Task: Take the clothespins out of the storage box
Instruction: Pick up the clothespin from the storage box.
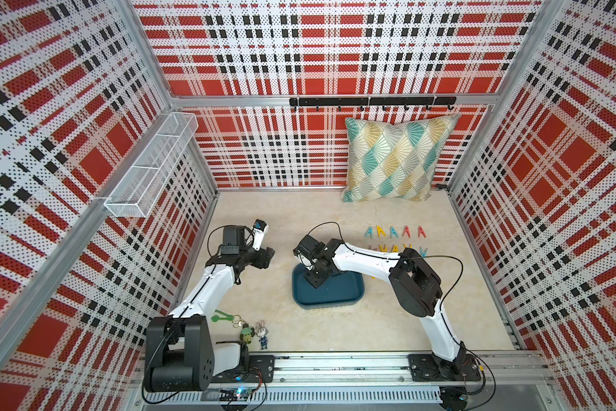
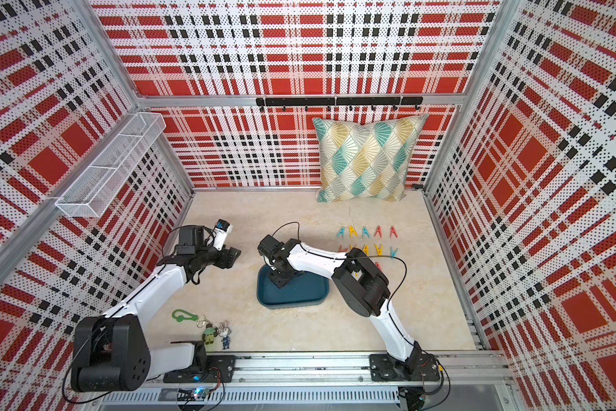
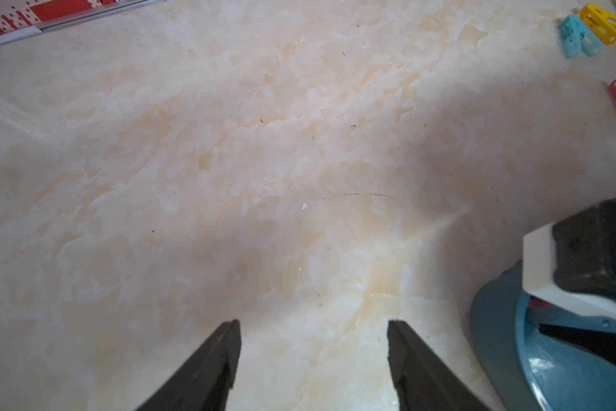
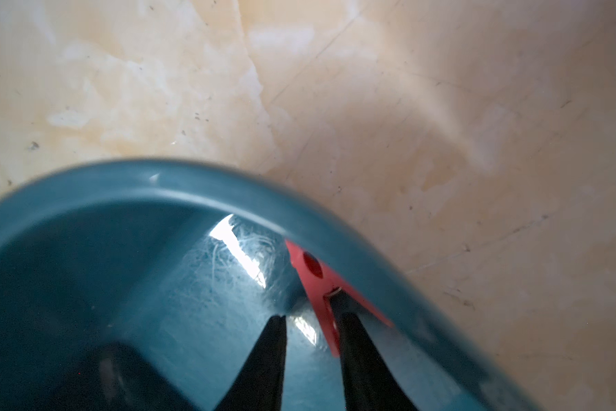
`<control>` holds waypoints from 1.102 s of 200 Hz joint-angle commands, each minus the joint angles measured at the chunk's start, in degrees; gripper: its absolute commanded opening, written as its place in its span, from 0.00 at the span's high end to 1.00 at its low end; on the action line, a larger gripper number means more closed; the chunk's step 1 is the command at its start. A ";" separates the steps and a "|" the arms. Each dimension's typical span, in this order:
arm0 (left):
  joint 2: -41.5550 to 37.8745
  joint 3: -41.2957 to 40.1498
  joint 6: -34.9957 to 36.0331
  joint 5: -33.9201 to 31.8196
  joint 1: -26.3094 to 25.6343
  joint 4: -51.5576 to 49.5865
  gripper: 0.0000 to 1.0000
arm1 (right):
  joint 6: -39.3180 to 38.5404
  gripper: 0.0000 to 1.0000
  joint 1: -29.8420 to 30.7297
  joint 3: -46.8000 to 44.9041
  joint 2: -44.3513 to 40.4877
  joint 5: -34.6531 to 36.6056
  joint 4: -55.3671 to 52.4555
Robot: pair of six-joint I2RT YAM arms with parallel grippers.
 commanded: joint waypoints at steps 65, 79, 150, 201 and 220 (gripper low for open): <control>-1.18 -0.14 -0.02 1.07 0.54 0.57 0.29 | 0.19 0.82 0.33 0.54 2.50 0.24 1.25; -1.16 -0.14 -0.05 1.07 0.54 0.62 0.29 | 0.35 0.86 0.32 0.34 2.23 0.29 1.38; -1.09 -0.22 -0.02 1.07 0.55 0.63 0.29 | 0.98 1.00 0.46 -1.81 -3.69 -1.78 2.04; -1.01 -0.14 -0.07 1.07 0.54 0.55 0.29 | 1.94 1.00 0.46 -4.54 -11.06 -4.32 1.56; -1.01 -0.13 -0.02 1.07 0.54 0.54 0.29 | 2.80 1.00 0.39 -5.79 -14.58 -5.18 1.52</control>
